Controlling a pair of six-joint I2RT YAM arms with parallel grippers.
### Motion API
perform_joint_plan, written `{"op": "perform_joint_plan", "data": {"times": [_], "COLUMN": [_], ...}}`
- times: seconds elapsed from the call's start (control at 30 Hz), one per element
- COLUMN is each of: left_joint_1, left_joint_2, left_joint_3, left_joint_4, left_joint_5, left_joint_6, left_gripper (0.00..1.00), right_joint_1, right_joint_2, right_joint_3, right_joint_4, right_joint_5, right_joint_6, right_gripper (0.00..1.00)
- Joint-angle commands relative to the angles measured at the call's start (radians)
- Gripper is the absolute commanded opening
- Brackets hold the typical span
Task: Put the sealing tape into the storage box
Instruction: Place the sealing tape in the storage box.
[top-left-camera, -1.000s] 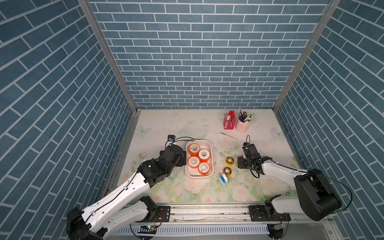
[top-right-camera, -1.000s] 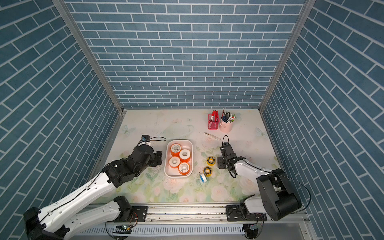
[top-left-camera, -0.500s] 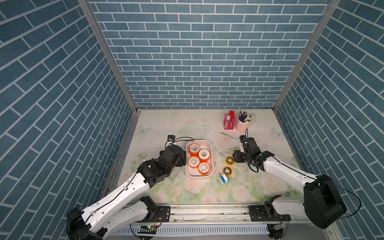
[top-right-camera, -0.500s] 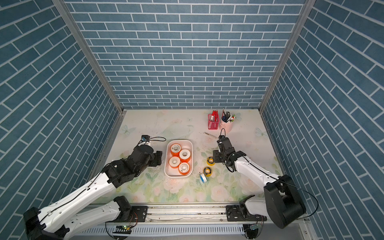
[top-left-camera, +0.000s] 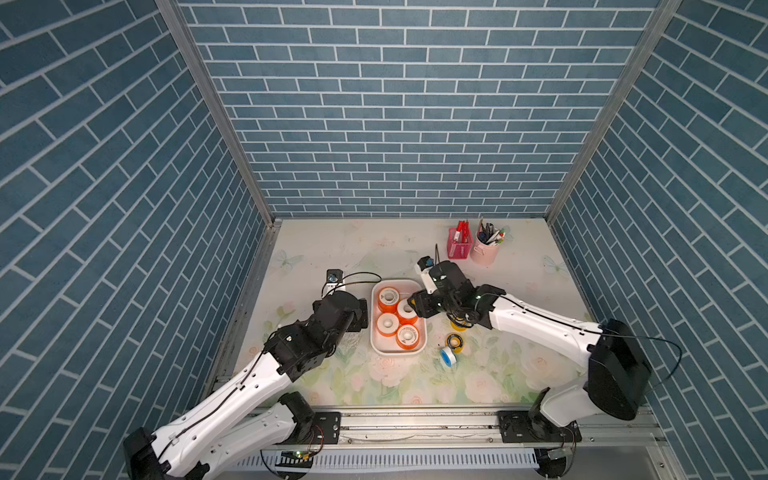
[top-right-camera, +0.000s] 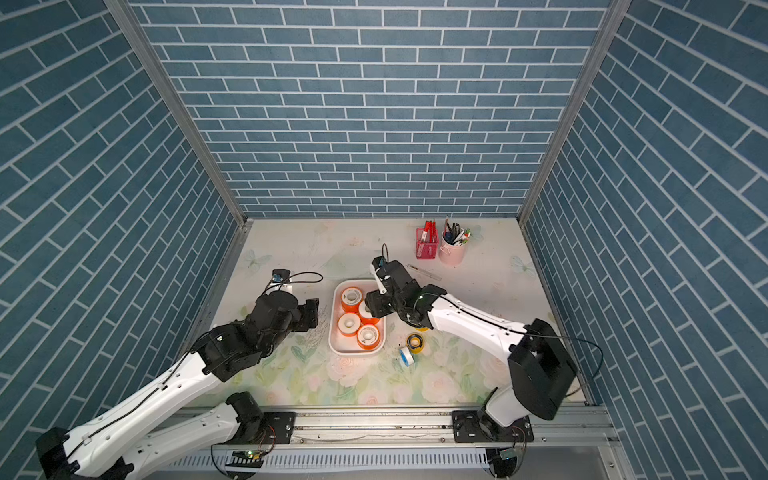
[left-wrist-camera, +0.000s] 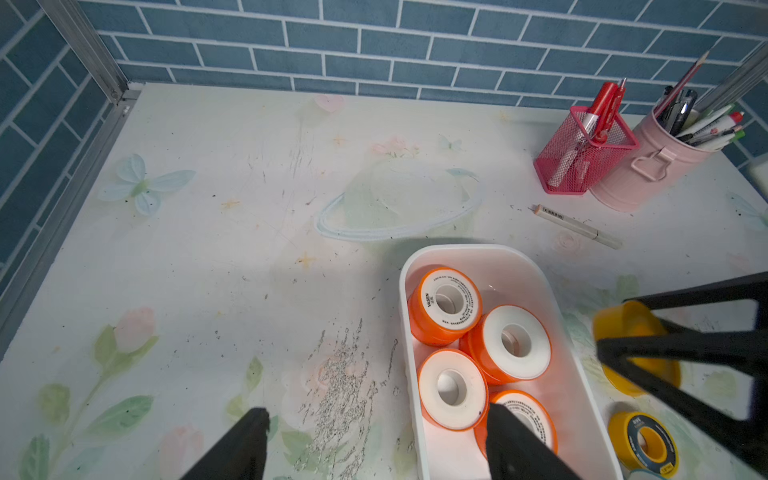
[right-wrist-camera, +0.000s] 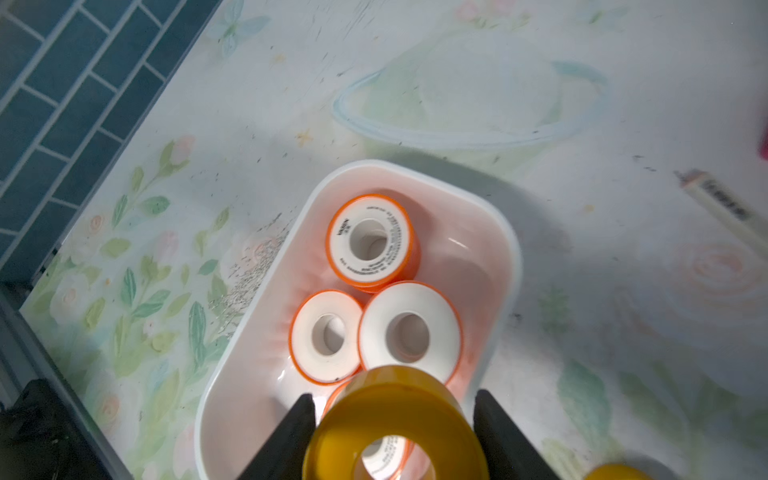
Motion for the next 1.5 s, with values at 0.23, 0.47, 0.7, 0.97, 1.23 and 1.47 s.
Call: {"op": "perform_joint_plan", "data": {"times": [0.23, 0.47, 0.7, 0.97, 1.23, 1.47], "left_joint_1": [0.013, 0.015, 0.015, 0.016, 0.016, 0.017], "left_joint_2": [-0.018, -0.024, -0.016, -0.008, -0.006, 0.002], "left_joint_3": [-0.011, -0.014, -0.012, -0.013, -0.015, -0.012], "left_joint_4": [-0.021, -0.018, -0.018, -0.019, -0.019, -0.021], "left_joint_5": [-0.036, -0.036, -0.032, -0.032, -0.032, -0.031], "left_joint_6": [-0.01, -0.009, -0.008, -0.008, -0.009, -0.009], "left_gripper": [0.85, 0.85, 0.85, 0.85, 0.85, 0.85], "right_joint_1": [0.116, 0.142, 0.16, 0.172, 0.178, 0.186], "right_joint_2": [0.232, 0.305, 0.354, 0.392, 0.407, 0.402], "right_joint_3": [0.178, 0.22, 0.226, 0.239, 0.25, 0.261], "right_joint_4": [-0.026, -0.046, -0.036, -0.031, -0.04, -0.047], "right_joint_5": [0.026, 0.077, 0.083, 0.111, 0.137, 0.15], "right_joint_6": [-0.007, -0.024, -0.035, -0.045, -0.058, -0.067], "right_gripper": [0.51, 0.51, 0.52, 0.54, 0.58, 0.65]}}
